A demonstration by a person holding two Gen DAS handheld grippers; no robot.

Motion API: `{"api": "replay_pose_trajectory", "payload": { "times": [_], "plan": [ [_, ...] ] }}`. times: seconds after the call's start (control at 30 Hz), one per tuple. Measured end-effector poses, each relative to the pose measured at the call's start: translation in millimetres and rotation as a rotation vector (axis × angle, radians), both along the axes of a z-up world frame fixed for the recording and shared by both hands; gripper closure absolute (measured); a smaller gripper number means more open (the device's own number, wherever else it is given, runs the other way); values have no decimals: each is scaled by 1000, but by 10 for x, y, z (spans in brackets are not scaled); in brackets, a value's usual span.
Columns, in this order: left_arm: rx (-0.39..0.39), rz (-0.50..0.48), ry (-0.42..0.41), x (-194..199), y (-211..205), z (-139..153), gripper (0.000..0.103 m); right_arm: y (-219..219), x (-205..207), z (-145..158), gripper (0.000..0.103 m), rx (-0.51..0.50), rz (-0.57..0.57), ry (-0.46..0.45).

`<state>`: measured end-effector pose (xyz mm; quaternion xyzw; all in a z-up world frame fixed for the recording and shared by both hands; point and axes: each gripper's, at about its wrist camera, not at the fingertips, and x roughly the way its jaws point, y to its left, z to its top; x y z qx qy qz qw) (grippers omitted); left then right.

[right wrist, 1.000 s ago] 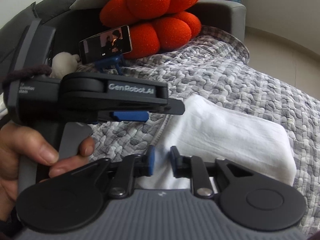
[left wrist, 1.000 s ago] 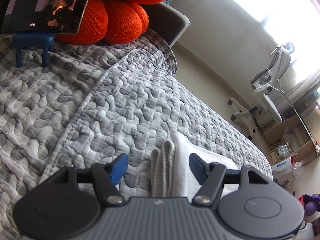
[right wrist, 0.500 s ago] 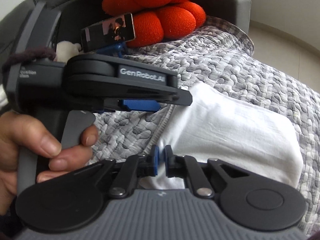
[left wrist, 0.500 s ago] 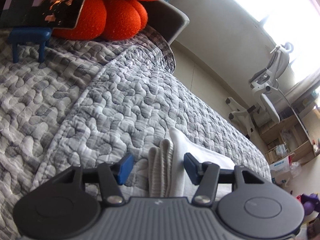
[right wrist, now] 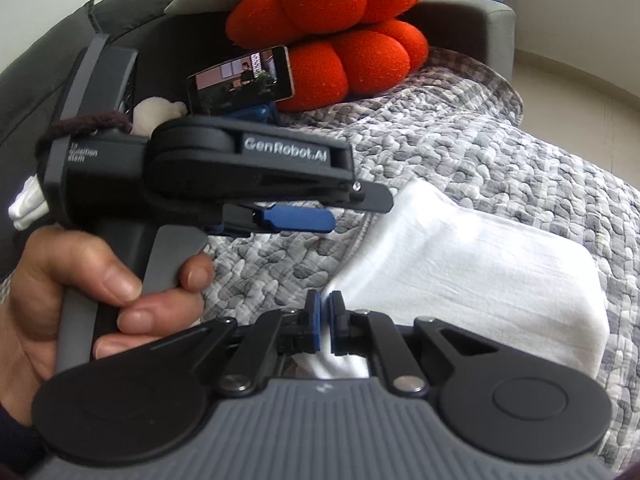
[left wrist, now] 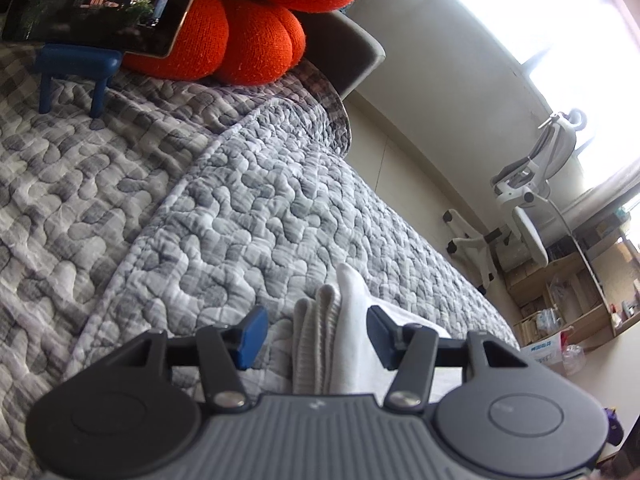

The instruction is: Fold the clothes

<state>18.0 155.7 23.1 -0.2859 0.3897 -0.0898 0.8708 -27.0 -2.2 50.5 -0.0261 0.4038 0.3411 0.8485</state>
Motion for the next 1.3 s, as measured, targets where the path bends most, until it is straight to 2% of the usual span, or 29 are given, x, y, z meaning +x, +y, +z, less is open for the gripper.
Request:
{"api": "replay_pose_trajectory", "payload": {
  "times": [0.27, 0.5, 0.57, 0.6, 0.7, 0.73, 0.9, 1.1, 1.17, 1.2, 1.23, 1.3],
  "plan": [
    [47, -64, 10, -12, -141, -15, 47, 14, 12, -48, 96, -21, 0, 8],
    [80, -108, 18, -10, -233, -43, 43, -17, 28, -30, 90, 5, -11, 13],
    [83, -107, 16, -1, -236, -51, 45, -15, 29, -31, 88, 6, -11, 13],
    [86, -104, 13, 2, -237, -52, 48, -14, 29, -31, 88, 7, -11, 13],
    [136, -88, 12, -10, -248, -59, 68, -12, 30, -31, 88, 9, -10, 14],
    [136, -87, 14, -10, -239, -60, 70, -11, 30, -31, 88, 10, -10, 14],
    [120, -84, 20, -3, -196, -65, 75, -6, 32, -32, 88, 13, -10, 15],
    [75, -70, 27, 2, -147, -71, 77, 15, 16, -23, 87, -26, -29, -36],
    [57, -66, 32, 11, -125, -74, 78, 33, 5, -24, 73, -38, -23, -50],
    [53, -67, 33, 12, -122, -72, 78, 46, -3, -24, 57, -44, -22, -60],
    [49, -67, 33, 13, -118, -71, 78, 58, -12, -25, 53, -50, -20, -70],
    [42, -70, 36, 19, -105, -69, 78, 86, -23, -33, 53, -65, -19, -85]
  ]
}}
